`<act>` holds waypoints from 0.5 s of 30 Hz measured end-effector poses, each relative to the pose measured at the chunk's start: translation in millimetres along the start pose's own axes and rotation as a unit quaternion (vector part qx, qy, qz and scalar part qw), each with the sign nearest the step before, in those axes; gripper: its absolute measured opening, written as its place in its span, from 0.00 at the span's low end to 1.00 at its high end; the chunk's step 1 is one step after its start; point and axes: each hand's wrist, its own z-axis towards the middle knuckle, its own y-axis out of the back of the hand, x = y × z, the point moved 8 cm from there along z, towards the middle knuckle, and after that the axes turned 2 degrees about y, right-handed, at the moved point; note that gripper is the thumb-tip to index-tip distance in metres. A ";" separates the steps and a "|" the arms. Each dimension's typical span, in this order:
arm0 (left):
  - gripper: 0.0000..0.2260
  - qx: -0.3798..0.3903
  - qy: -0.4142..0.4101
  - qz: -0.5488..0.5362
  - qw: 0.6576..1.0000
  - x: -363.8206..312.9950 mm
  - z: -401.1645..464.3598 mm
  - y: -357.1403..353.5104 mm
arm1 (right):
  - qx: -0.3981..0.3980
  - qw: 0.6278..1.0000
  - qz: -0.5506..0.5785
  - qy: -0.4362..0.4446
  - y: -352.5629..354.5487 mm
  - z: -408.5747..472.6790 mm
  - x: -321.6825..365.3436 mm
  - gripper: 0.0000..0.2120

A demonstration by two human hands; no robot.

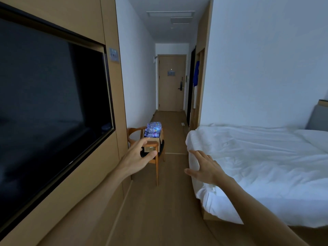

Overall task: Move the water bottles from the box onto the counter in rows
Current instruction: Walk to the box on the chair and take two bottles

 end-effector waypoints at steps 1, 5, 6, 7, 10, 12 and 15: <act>0.28 0.003 -0.001 0.000 1.000 6.6 21.1 -3.1 | -0.002 1.000 0.001 -0.002 -2.0 19.3 -5.3 0.39; 0.28 0.022 0.004 -0.005 1.000 33.3 98.0 -18.8 | 0.003 1.000 -0.009 -0.010 -12.3 88.5 -28.8 0.39; 0.29 0.026 0.005 -0.011 1.000 39.7 115.5 -23.0 | 0.002 1.000 -0.011 -0.013 -14.9 105.3 -35.7 0.40; 0.29 0.028 0.006 -0.017 0.999 46.3 133.3 -27.2 | 0.001 1.000 -0.012 -0.018 -17.3 122.3 -42.9 0.40; 0.29 0.034 0.012 -0.014 0.999 66.8 187.5 -44.2 | 0.004 1.000 -0.009 -0.025 -28.7 173.9 -64.6 0.40; 0.29 0.036 0.017 -0.011 0.999 77.5 218.9 -55.3 | 0.003 1.000 -0.013 -0.019 -36.5 204.2 -76.2 0.39; 0.28 0.038 0.023 -0.017 0.999 95.2 272.9 -77.0 | -0.001 1.000 -0.005 -0.015 -51.1 260.0 -101.6 0.40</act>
